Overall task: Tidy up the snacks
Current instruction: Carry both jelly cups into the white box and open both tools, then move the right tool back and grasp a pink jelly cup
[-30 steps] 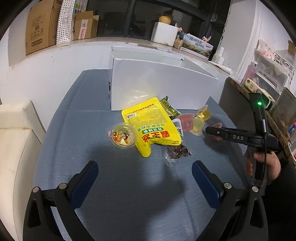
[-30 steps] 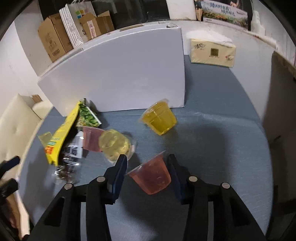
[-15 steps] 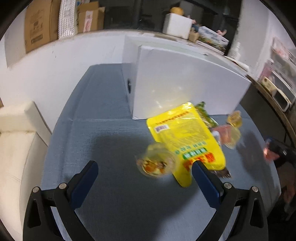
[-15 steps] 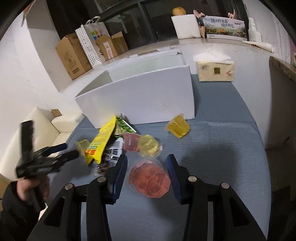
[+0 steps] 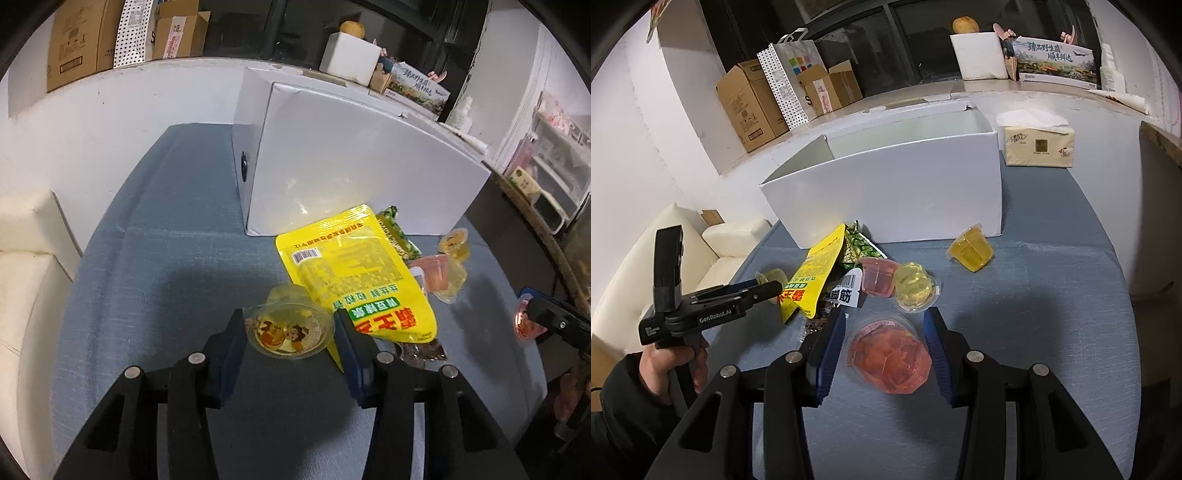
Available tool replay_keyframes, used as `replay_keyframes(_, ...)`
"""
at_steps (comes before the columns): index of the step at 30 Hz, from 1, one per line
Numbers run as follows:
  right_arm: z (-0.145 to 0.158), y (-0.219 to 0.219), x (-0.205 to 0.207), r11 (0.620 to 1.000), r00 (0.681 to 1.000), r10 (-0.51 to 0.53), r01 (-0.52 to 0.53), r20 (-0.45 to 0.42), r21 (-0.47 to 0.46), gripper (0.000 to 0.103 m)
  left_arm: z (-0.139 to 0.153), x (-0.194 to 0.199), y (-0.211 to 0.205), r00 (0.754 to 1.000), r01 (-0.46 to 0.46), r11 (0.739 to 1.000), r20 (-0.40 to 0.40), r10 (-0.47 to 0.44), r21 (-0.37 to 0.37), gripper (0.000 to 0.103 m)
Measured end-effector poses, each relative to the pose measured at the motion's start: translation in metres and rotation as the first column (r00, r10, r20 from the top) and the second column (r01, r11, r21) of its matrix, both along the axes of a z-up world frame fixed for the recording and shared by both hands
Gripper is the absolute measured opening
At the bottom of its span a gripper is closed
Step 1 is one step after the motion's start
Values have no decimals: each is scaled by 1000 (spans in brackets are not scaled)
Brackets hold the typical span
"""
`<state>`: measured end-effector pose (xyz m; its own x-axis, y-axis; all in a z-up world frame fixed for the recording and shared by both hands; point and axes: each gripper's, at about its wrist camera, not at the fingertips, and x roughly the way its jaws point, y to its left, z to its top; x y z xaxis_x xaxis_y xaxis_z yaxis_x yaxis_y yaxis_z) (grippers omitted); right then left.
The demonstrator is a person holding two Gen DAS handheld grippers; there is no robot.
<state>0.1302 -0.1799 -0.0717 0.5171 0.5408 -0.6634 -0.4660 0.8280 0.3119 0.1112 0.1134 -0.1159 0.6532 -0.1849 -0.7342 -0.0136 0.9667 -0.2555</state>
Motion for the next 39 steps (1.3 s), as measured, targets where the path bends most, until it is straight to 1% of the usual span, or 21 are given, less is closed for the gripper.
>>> replay_keyframes(4,6,0,-3,1000,1000,0,-1,8,10,48,16,-15,3,999,-8,1000,52,8,-12,52)
replay_keyframes(9,21,5,-6,999,999,14,-16,47,29,48,63,-32,-9,987,24,1000,161,-22,-9,52)
replay_keyframes(12,39,11,5,999,997,22,-25,77,34,48,92,-18,-18,975,50,999,216,-49,2,52)
replay_keyframes(16,76,23,41,999,988,21,-28,154,40,48,127,25,-31,959,79,996,270,-87,37,52)
replay_keyframes(17,85,26,53,998,986,23,-32,162,51,48,132,38,-33,958,79,996,272,-86,37,52)
replay_keyframes(19,98,31,76,997,985,18,-30,171,66,33,138,69,-33,961,74,996,265,-82,42,52)
replay_keyframes(20,105,34,94,998,986,-1,-10,166,64,30,140,84,-34,962,65,996,260,-77,56,52)
replay_keyframes(21,109,36,106,998,986,-15,4,165,65,30,140,99,-34,965,57,996,251,-73,68,52)
replay_keyframes(22,111,39,119,998,987,-19,10,161,58,30,140,110,-32,968,51,996,241,-67,71,52)
replay_keyframes(23,112,45,136,999,989,-16,11,148,37,27,138,123,-32,973,46,997,222,-60,68,52)
replay_keyframes(24,111,49,145,1000,990,-18,15,140,22,20,135,134,-31,977,39,997,206,-51,61,52)
replay_keyframes(25,110,52,156,1000,992,-28,28,123,5,17,132,141,-29,980,34,998,193,-45,57,52)
replay_keyframes(28,109,51,156,999,994,-27,25,105,21,17,123,147,-27,984,41,997,169,-51,62,52)
replay_keyframes(29,108,48,150,999,993,-24,21,112,31,19,120,145,-26,984,43,997,169,-54,64,52)
replay_keyframes(31,102,46,136,1000,993,-14,11,119,26,51,115,140,-26,985,43,997,166,-54,65,52)
replay_keyframes(32,97,44,125,1000,991,-29,27,129,15,79,113,139,-26,985,43,997,162,-53,66,52)
replay_keyframes(33,94,41,116,999,990,-40,38,137,20,89,111,139,-27,986,45,997,158,-55,66,52)
replay_keyframes(36,69,35,86,998,993,-48,45,110,33,89,109,142,-28,987,44,997,151,-52,60,52)
replay_keyframes(37,58,35,82,999,995,-43,41,91,22,89,107,145,-28,989,44,998,136,-51,54,56)
replay_keyframes(38,48,36,78,999,997,-35,34,75,11,89,106,147,-29,992,24,997,122,-33,72,76)
replay_keyframes(39,40,37,76,1000,998,-31,31,62,-2,89,106,149,-30,993,11,996,119,-21,90,91)
